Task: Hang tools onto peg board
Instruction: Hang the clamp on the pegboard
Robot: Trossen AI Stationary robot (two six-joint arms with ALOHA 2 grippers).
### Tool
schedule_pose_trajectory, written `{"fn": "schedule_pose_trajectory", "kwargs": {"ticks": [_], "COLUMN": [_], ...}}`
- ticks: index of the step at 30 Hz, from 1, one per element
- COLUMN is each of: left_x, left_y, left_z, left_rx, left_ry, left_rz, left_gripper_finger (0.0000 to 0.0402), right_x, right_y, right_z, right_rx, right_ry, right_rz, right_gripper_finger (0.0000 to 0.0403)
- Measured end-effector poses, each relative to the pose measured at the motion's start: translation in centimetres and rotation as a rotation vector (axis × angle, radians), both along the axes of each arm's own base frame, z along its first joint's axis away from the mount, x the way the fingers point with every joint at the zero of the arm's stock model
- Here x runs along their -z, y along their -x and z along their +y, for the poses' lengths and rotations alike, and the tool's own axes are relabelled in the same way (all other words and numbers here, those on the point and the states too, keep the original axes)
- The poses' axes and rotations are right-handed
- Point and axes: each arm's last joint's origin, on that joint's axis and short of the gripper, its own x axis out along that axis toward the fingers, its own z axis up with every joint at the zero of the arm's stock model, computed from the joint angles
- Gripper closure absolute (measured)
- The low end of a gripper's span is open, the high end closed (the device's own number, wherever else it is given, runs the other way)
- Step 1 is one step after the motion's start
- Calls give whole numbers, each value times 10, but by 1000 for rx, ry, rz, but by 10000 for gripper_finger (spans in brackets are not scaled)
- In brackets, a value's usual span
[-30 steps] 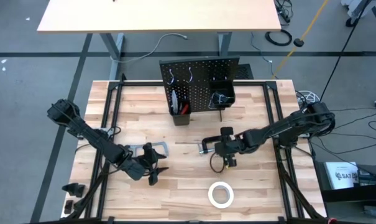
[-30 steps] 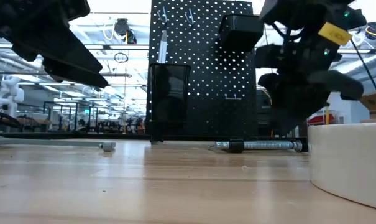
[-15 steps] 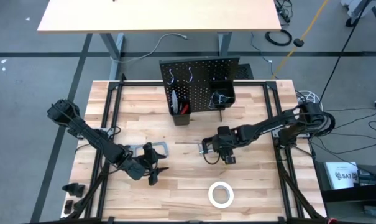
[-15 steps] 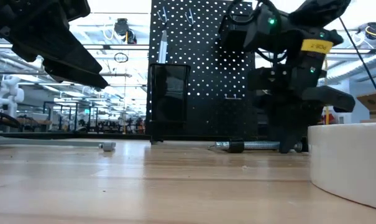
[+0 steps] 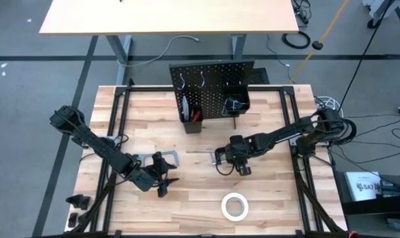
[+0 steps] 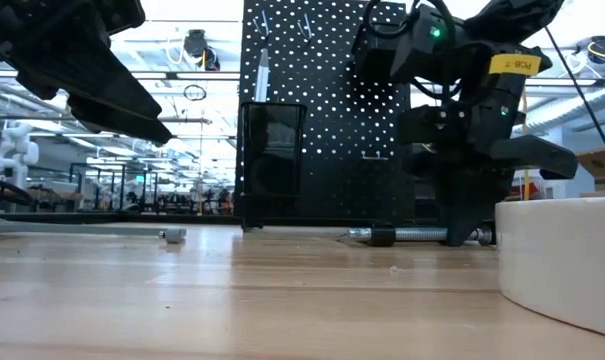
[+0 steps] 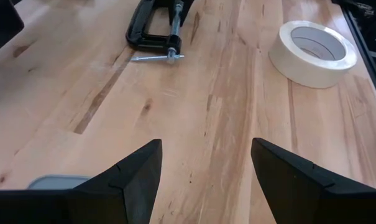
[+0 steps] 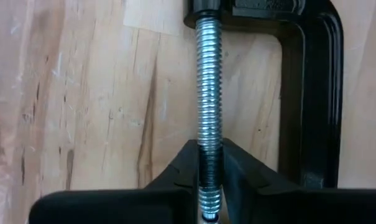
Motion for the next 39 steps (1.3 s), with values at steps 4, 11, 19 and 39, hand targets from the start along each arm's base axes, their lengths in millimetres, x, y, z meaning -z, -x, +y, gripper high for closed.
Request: {"fn": "schedule_pose_trajectory", "kwargs": {"ticks": [4,11,19,39], "left_x": [0,0,0,0], "left_y": [0,0,0,0], "left_z": [0,0,-1,-1], "left_rx": [1,-2,2,2], "left_ry": [2,8,14,14], "left_rz": [0,-1,-1,0], "left_gripper_finger": [151,151,151,151], "right_x": [-1,-3,-13,-79], "right_y": [-1,2,11,-8], "right_z": [2,20,41,90], "right_rx": [0,20,51,48], "right_ry": [9,169,347,470], "right_rz": [-14,-60,-148,-324], "right_gripper_finger": [370,370,370,370]}}
